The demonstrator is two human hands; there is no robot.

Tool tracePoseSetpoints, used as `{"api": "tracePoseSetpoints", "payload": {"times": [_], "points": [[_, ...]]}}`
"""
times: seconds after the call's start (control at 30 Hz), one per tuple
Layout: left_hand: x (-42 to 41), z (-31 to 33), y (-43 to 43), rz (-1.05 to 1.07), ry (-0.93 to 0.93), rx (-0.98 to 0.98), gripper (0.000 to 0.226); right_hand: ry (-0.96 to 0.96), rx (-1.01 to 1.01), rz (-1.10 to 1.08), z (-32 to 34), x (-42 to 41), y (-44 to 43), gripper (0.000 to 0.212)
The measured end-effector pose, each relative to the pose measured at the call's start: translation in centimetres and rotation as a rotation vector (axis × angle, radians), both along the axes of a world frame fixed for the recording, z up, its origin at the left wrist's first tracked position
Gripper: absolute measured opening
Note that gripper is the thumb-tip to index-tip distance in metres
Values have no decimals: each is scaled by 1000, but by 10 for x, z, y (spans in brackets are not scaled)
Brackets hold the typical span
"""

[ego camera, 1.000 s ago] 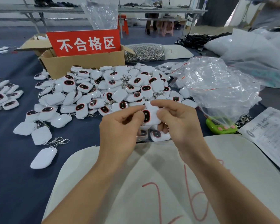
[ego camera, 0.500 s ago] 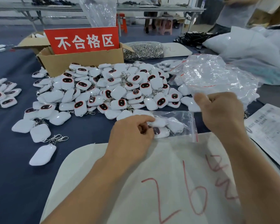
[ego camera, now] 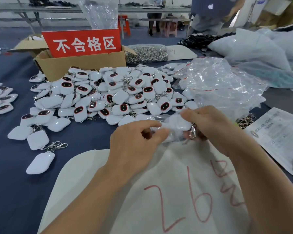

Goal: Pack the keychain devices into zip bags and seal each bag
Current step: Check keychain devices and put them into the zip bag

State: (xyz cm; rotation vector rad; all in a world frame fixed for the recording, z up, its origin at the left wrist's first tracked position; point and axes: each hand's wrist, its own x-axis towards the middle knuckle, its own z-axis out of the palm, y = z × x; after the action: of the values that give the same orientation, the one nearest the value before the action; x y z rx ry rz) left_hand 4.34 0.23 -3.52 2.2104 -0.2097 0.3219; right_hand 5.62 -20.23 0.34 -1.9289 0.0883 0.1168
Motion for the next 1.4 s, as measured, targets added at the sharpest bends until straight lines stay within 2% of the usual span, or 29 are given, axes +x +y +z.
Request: {"api": "tracePoseSetpoints", "payload": {"times": [0.1, 0.17, 0.23, 0.3, 0.37, 0.4, 0.47, 0.53, 0.57, 0.6, 0.63, 0.7, 0.77, 0.8, 0.83, 0.87, 0.93, 1.0, 1.1, 1.2, 1.23, 1.3, 1.4], "points": [[-4, 3, -3, -10, -15, -46, 37, -2, 9, 289, 2, -6, 8, 30], [-3, 2, -3, -9, 21, -45, 31, 24, 12, 406, 1, -8, 10, 18], [-1, 1, -3, -2, 47, -69, 19, 48, 47, 455, -1, -8, 12, 16], [0, 0, -2, -8, 45, -95, 10, 60, 78, 457, -2, -8, 17, 24], [0, 0, -1, -8, 18, -139, 12, 36, 57, 354, -5, -7, 24, 36], [0, 1, 0, -15, -8, -176, 14, 2, 6, 264, -7, -6, 29, 37], [-5, 6, -2, -60, -62, -267, 15, -127, -239, 88, -12, -1, 39, 32], [-15, 10, -8, -131, -88, -335, 12, -213, -526, 36, -10, 2, 50, 50], [-20, 11, -11, -162, -89, -368, 11, -239, -615, 23, -8, 1, 55, 61], [-23, 11, -14, -184, -84, -408, 10, -266, -633, 19, -6, 1, 57, 63], [-24, 12, -15, -199, -75, -455, 10, -314, -525, 9, -6, 0, 55, 52], [-23, 14, -14, -222, -67, -544, 11, -408, -123, -100, -5, -2, 43, 27], [-25, 15, -13, -271, -90, -548, 9, -435, 241, -263, -1, 0, 27, 17], [-28, 16, -13, -312, -107, -512, 8, -433, 336, -324, -1, 3, 19, 16], [-32, 16, -14, -358, -121, -471, 7, -415, 349, -366, -1, 6, 13, 14], [-35, 15, -15, -400, -126, -428, 7, -387, 292, -397, -5, 10, 11, 13], [-37, 10, -17, -450, -129, -334, 7, -365, 38, -370, -17, 15, 17, 27], [-33, 6, -17, -462, -97, -251, 10, -389, -211, -220, -26, 19, 27, 51], [-29, 5, -15, -410, -8, -205, 7, -292, -433, 66, -30, 30, 31, 76], [-22, 4, -11, -220, -55, -169, 10, -241, -731, 276, -37, 40, 30, 64], [-18, 3, -9, -157, -95, -159, 8, -240, -748, 238, -38, 41, 30, 62], [-8, 2, -4, -101, -136, -41, 23, -235, -731, 119, -37, 42, 30, 62], [2, -2, 1, -217, -33, 240, 44, -228, -788, 41, -36, 43, 29, 53]]}}
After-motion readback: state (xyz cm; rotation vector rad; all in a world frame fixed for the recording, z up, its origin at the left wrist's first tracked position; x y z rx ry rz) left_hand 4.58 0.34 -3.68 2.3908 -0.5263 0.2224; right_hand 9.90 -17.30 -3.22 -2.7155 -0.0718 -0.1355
